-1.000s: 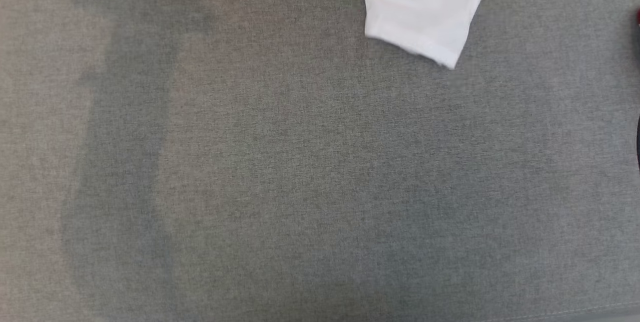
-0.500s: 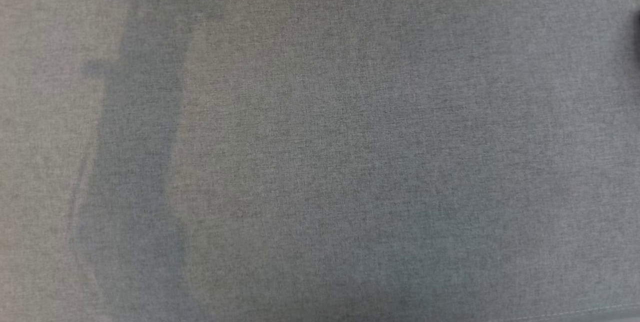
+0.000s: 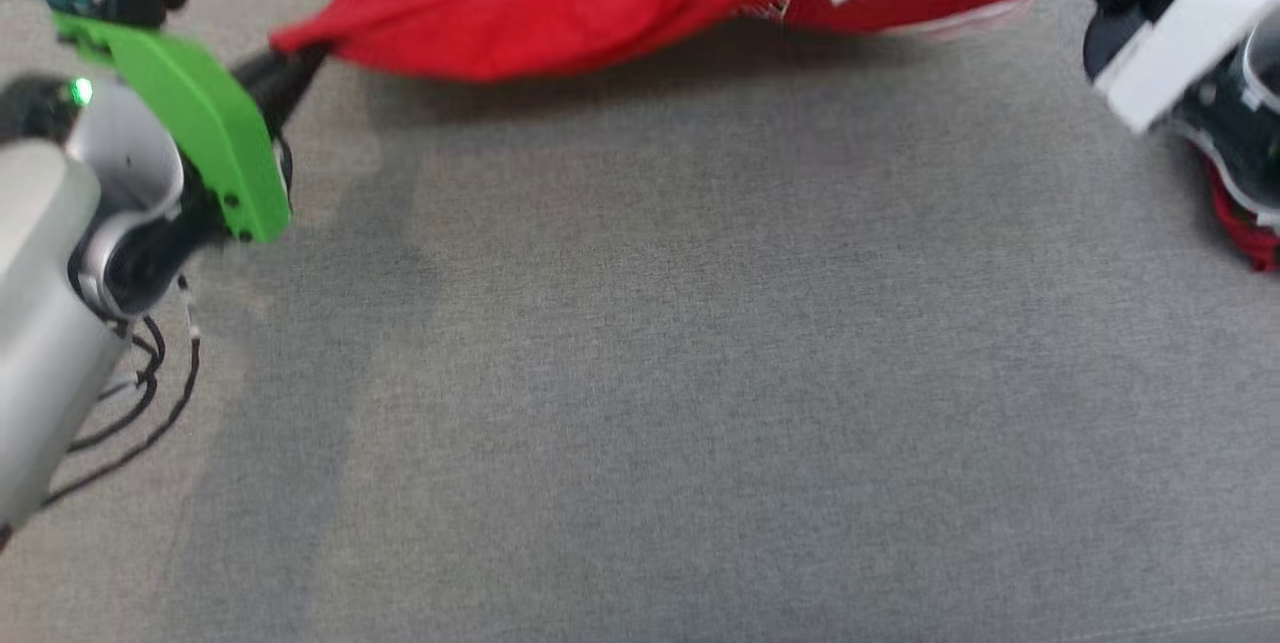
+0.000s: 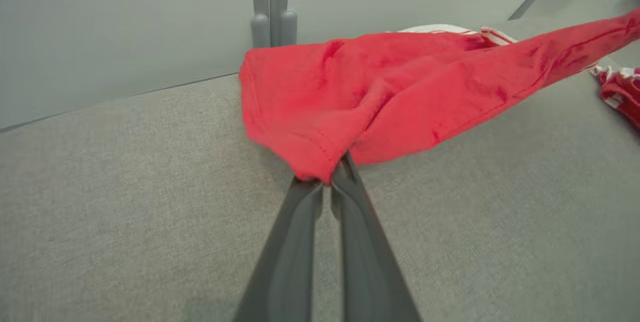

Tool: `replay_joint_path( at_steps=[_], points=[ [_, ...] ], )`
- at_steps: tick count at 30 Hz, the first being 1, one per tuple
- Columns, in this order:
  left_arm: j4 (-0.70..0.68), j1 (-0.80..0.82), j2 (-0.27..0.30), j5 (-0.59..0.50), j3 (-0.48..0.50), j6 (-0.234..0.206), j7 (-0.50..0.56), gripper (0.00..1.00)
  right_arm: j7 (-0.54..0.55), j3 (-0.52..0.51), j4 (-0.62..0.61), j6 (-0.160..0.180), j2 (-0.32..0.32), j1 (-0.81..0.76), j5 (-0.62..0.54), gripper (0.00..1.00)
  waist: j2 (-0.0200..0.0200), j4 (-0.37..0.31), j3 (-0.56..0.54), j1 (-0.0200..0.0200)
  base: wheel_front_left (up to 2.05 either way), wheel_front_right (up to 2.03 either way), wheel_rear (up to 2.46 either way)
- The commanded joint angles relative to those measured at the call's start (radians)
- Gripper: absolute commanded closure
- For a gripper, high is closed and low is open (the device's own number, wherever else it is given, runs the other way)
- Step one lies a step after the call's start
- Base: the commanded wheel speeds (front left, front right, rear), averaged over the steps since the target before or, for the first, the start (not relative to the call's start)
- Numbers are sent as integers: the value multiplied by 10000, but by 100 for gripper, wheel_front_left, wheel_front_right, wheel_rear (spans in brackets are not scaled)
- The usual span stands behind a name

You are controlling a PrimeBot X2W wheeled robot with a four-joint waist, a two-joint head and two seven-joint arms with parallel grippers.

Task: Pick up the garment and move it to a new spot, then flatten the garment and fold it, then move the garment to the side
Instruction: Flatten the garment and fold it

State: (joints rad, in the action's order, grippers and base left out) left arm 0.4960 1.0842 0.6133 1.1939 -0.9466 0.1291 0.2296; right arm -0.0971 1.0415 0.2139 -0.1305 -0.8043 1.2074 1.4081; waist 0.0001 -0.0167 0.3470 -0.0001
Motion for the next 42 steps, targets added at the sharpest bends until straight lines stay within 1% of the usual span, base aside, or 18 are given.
replay_joint_path(
  at_steps=[1, 4, 6, 10, 14, 16, 18, 20, 24, 26, 28, 31, 33, 37, 42],
  points=[
    [-208, -574, 294, 323, -125, 21, 251, 100, 193, 198, -240, -5, -215, -565, 343, 100, -1, -255, -954, 1, 0, 0, 0],
    [-755, -1603, 684, 838, -379, 21, 699, 100, 684, 754, -667, -5, -642, -1491, 763, 100, -1, -388, -1495, 1, 0, 0, 0],
    [-1244, -2224, 956, 1017, -545, -106, 897, 100, 1017, 1115, -893, -5, -873, -2109, 1086, 100, -1, -446, -1817, 1, 0, 0, 0],
    [-2315, -3408, 1504, 1360, -764, -554, 908, 100, 1477, 1648, -1396, -5, -1200, -3155, 1675, 100, -1, -538, -2339, 1, 0, 0, 0],
    [-3548, -4370, 2014, 1663, -1017, -1085, 1121, 100, 1950, 1976, -2001, -5, -1778, -4133, 2157, 100, -1, -571, -2622, 1, 0, 0, 0],
    [-4238, -4815, 2376, 1845, -1141, -1385, 1314, 100, 2224, 2105, -2461, -7, -2172, -4581, 2236, 100, -1, -558, -2710, 1, 0, 0, 0],
    [-4888, -5188, 2671, 2107, -1217, -1590, 1439, 100, 2463, 2189, -2987, -7, -2576, -4918, 2255, 100, -1, -563, -2768, 1, 0, 0, 0],
    [-5483, -5604, 3034, 2427, -1281, -1738, 1591, 100, 2739, 2244, -3435, -5, -3126, -5184, 2192, 100, -1, -601, -2827, 1, 0, 0, 0],
    [-6540, -6204, 3836, 3049, -1483, -1981, 2159, 100, 3213, 2298, -4306, -5, -4083, -5548, 2539, 100, -1, -621, -2898, 1, 0, 0, 0],
    [-7000, -6319, 4195, 3379, -1553, -2075, 2543, 100, 3310, 2293, -4673, -5, -4507, -5540, 2776, 100, -1, -610, -2884, 1, 0, 0, 0],
    [-7340, -6201, 4427, 3654, -1528, -2158, 2965, 100, 3462, 2247, -4944, -5, -4776, -5323, 3026, 100, -1, -585, -2804, 1, 0, 0, 0],
    [-7373, -5712, 4551, 3969, -1407, -2180, 3646, 100, 3860, 2149, -5044, -5, -4834, -4909, 3307, 100, -1, -546, -2558, 1, 0, 0, 0],
    [-7174, -5306, 4406, 4098, -1362, -2201, 4243, 100, 4199, 2098, -4971, -5, -4699, -4581, 3476, 100, -1, -467, -2299, 1, 0, 0, 0],
    [-6406, -4331, 3884, 4398, -1214, -2162, 5340, 100, 4929, 1985, -4374, -5, -4324, -3782, 3764, 100, -1, -375, -1815, 1, 0, 0, 0],
    [-5288, -3241, 3179, 4554, -1082, -2224, 6356, 100, 5597, 1969, -3010, -7, -3728, -2837, 4266, 100, -1, -280, -1263, 1, 0, 0, 0]
  ],
)
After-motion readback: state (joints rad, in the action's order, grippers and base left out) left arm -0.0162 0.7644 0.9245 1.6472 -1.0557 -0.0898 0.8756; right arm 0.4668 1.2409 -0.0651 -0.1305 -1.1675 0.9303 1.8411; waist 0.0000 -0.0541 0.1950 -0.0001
